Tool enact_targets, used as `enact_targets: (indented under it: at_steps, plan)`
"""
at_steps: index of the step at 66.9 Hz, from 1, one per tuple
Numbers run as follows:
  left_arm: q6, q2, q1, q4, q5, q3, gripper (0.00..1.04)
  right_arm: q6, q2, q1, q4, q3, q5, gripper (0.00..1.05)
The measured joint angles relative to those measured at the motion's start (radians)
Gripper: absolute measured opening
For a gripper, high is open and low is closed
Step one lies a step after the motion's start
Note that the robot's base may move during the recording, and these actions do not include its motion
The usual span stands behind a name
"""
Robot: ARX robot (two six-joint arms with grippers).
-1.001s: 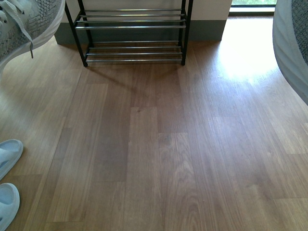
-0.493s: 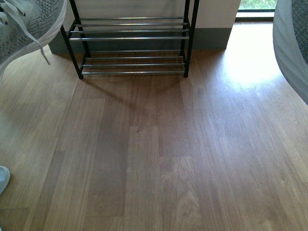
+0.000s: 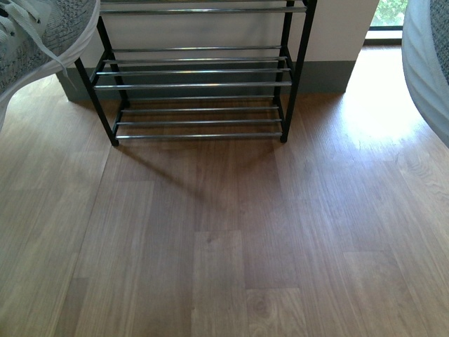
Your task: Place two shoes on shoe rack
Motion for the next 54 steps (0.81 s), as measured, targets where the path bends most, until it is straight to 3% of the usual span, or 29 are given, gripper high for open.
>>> enact_targets:
  at_steps: [54]
  plan:
    - [0.000,0.002,0.006,0.000,-0.009,0.000,0.02,0.000,0.000,0.002,0.000,0.000,-0.010,0.01]
